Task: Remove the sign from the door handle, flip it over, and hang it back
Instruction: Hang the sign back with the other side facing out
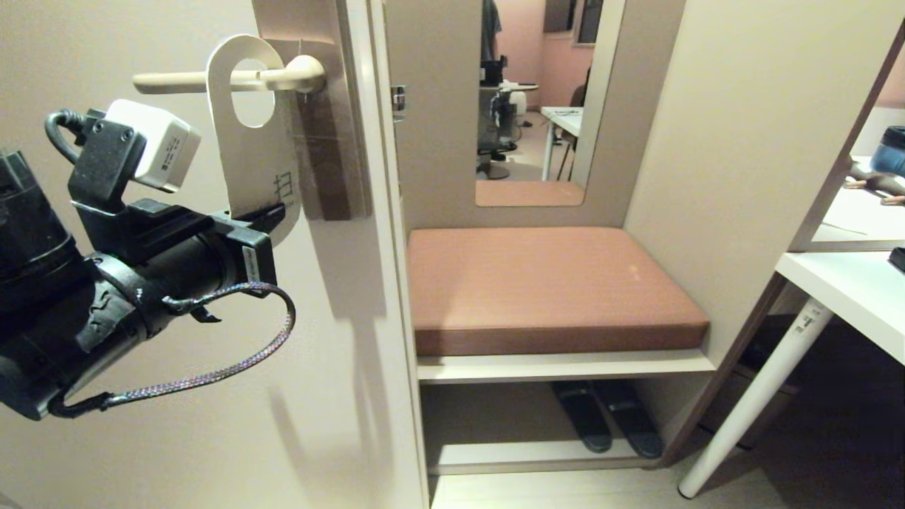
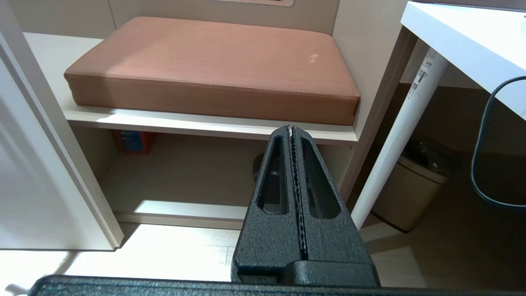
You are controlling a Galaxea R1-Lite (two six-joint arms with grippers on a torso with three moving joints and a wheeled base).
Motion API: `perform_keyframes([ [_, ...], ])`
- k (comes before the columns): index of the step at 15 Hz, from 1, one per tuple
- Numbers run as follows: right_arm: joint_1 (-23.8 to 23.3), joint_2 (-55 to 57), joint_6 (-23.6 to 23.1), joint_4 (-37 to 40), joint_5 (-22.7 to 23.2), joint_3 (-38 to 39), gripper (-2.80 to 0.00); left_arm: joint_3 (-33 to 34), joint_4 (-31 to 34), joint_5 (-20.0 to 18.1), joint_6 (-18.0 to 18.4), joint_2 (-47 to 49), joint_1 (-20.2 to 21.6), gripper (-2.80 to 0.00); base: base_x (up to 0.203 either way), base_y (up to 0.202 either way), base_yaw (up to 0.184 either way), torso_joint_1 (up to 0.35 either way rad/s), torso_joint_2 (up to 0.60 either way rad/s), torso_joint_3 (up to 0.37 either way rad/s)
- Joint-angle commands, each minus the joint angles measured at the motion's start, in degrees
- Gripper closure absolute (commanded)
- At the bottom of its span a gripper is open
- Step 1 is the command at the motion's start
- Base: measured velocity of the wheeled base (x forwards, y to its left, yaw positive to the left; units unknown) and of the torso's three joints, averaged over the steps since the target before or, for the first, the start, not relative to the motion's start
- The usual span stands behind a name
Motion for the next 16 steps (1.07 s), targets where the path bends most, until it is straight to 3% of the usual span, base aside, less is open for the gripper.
perform_keyframes([
  [1, 0.01, 0.09, -0.04, 0.00, 0.08, 0.00, 0.00, 0.06, -0.25, 0.31, 0.11, -0.03, -1.03, 0.00, 0.000, 0.000, 0.000, 0.000, 0.00, 0.000],
  [9, 0.01, 0.09, -0.04, 0.00, 0.00, 0.00, 0.00, 0.75, -0.20, -0.04, -0.07, -0.04, -1.58, 0.00, 0.000, 0.000, 0.000, 0.000, 0.00, 0.000],
  [10, 0.01, 0.09, -0.04, 0.00, 0.00, 0.00, 0.00, 0.85, -0.25, -0.04, -0.07, -0.05, -1.58, -2.80, 0.000, 0.000, 0.000, 0.000, 0.00, 0.000],
  [16, 0.01, 0.09, -0.04, 0.00, 0.00, 0.00, 0.00, 2.14, -0.29, -0.30, -0.75, -1.60, -3.59, -2.80, 0.000, 0.000, 0.000, 0.000, 0.00, 0.000],
])
